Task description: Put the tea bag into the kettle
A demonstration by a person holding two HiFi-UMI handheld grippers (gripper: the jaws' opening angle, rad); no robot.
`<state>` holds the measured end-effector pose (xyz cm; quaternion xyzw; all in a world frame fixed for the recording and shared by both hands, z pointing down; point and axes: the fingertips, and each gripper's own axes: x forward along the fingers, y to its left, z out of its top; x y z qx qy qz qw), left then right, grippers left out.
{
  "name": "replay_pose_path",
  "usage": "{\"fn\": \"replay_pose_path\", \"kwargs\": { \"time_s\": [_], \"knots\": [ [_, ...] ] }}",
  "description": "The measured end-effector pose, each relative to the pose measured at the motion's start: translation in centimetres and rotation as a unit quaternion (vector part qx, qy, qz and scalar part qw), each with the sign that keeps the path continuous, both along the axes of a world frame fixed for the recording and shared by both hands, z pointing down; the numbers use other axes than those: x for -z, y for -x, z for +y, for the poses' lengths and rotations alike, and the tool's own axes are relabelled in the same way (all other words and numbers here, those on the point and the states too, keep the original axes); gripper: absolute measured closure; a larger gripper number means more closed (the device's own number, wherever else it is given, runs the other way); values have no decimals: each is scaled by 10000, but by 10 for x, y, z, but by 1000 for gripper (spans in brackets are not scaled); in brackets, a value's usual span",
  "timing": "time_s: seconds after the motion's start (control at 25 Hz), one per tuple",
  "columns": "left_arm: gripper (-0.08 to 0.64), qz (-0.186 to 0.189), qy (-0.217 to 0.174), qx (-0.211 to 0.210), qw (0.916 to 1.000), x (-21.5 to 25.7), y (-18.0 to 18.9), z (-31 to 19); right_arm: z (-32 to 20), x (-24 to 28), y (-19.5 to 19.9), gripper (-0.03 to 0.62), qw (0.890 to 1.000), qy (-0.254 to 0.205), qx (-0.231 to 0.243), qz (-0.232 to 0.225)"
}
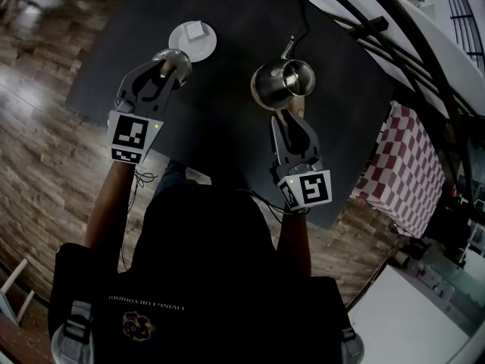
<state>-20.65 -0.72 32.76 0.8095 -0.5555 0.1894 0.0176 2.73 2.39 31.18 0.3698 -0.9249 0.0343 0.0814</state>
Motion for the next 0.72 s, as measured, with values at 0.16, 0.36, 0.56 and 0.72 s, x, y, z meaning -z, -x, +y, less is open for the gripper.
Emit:
{"fn": "replay_pose_path", "kwargs": {
  "time_s": [0.16, 0.36, 0.56, 0.72],
  "knots": [
    [463, -26, 31, 95, 9999, -1, 21, 4, -6, -1, 18, 509, 10000, 6, 75, 9],
    [463, 8, 99, 195, 9998, -6, 37, 6, -16, -3, 35, 509, 9998, 20, 178, 29],
    [463, 33, 188, 259, 9995, -15, 48, 9, -23, -6, 49, 509, 9996, 45, 277, 84],
    [463, 35, 263, 279, 9993, -23, 57, 10, -31, -9, 61, 509, 9993, 90, 338, 146]
  ]
}}
